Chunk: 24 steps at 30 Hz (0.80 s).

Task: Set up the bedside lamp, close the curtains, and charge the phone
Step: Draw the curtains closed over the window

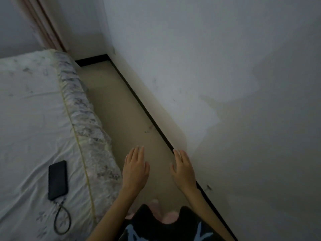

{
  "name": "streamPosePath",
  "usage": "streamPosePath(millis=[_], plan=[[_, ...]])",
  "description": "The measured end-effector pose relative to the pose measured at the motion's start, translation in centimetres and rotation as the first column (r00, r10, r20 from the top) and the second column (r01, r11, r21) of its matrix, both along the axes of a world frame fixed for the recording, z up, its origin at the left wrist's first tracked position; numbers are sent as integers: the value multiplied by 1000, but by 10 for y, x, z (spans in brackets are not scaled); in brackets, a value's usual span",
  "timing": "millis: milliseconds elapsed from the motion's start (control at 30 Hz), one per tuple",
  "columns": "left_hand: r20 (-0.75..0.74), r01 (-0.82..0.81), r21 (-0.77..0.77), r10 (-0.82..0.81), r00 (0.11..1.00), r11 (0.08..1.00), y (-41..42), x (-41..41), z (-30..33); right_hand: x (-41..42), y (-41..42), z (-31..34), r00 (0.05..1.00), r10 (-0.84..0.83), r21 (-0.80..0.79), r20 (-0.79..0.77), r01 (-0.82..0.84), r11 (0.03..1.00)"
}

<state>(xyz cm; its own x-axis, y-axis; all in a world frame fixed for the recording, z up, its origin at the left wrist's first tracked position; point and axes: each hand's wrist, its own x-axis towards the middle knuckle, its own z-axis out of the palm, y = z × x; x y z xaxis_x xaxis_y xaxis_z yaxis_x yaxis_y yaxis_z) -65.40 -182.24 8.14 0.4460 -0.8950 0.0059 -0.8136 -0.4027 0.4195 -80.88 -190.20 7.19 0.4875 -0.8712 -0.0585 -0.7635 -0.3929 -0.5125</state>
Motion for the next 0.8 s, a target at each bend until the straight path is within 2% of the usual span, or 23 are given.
streamPosePath(millis=[167,300,433,600,800], plan=[[14,-85,51,85,996,995,-59,45,0,58,-74,0,993,120,13,-12,-120,993],[-31,-173,89,177,984,981,-108,82,-14,100,-134,-14,975,219,58,-34,-217,975],[-31,-251,63,253,967,966,-172,126,-20,152,-212,-20,953,302,75,-35,-299,951],[-47,-394,-1,394,918,919,-261,194,-9,239,-329,-7,911,411,-4,-45,-411,911],[-25,-535,-10,535,845,845,-317,264,-4,330,-397,-7,839,540,-2,-58,-541,841]])
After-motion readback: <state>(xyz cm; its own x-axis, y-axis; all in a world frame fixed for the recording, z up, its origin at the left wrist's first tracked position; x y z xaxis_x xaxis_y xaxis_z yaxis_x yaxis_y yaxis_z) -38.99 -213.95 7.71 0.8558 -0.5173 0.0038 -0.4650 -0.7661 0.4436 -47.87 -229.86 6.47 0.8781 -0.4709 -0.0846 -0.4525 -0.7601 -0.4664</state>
